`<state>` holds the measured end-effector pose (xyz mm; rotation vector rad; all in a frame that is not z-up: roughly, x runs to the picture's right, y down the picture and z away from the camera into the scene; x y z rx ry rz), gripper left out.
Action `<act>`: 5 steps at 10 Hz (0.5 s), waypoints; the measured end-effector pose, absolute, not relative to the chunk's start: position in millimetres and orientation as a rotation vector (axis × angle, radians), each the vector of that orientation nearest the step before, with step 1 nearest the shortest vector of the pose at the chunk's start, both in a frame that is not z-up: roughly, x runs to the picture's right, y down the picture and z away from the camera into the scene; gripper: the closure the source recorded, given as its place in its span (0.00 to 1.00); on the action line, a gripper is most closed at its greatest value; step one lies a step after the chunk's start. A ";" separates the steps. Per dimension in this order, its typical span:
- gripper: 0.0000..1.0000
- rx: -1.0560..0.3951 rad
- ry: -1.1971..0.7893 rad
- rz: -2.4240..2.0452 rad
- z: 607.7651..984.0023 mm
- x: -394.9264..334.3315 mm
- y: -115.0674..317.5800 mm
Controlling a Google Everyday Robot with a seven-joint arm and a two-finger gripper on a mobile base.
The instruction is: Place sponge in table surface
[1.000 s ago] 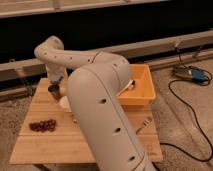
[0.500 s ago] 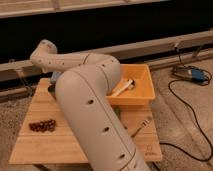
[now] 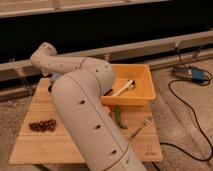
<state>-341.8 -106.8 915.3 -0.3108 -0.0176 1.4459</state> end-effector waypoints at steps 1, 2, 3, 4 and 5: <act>0.35 -0.313 -0.019 1.443 914.5 -344.9 -105.6; 0.35 -0.312 -0.019 1.444 914.5 -344.4 -106.1; 0.35 -0.313 -0.018 1.445 915.0 -343.3 -106.0; 0.35 -0.314 -0.018 1.446 915.9 -343.1 -104.8; 0.35 -0.309 -0.028 1.459 921.9 -343.3 -102.1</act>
